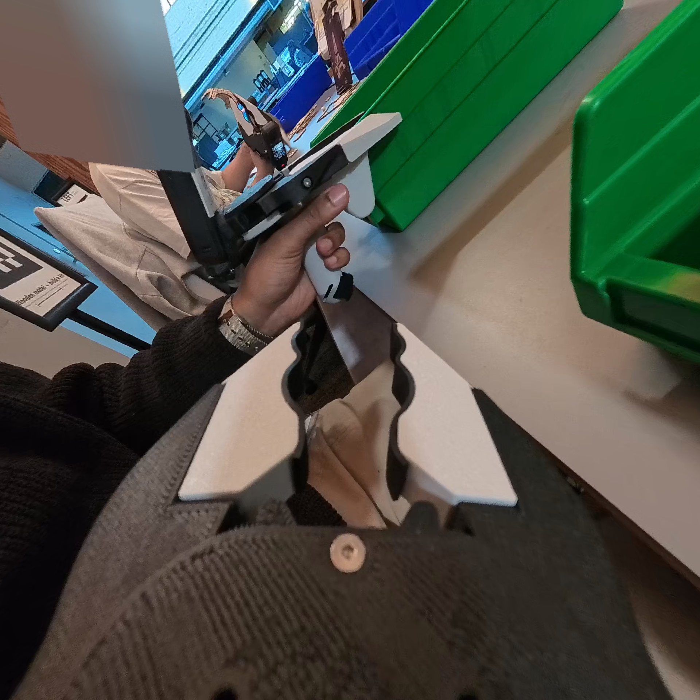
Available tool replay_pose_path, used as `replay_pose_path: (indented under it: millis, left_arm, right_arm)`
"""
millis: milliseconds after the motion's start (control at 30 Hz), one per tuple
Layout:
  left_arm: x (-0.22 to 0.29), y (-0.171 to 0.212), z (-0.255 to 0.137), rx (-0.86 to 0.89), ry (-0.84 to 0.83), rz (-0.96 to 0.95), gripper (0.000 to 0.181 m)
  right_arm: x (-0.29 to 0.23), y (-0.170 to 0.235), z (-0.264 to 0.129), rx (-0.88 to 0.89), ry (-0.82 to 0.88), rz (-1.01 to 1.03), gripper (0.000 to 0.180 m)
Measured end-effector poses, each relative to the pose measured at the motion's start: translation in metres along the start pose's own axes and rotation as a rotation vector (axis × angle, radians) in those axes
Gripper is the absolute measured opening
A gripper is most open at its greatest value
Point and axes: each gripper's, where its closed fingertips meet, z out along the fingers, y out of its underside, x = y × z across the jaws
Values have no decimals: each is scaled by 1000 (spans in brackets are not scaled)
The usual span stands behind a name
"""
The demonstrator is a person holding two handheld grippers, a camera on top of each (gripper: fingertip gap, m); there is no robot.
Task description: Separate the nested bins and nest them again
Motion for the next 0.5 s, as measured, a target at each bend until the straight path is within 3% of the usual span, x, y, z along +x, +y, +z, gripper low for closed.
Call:
replay_pose_path:
  millis: [500]
  left_arm:
    - [5,0,-1,1,20,4,6]
  right_arm:
    - [1,1,1,-7,2,4,43]
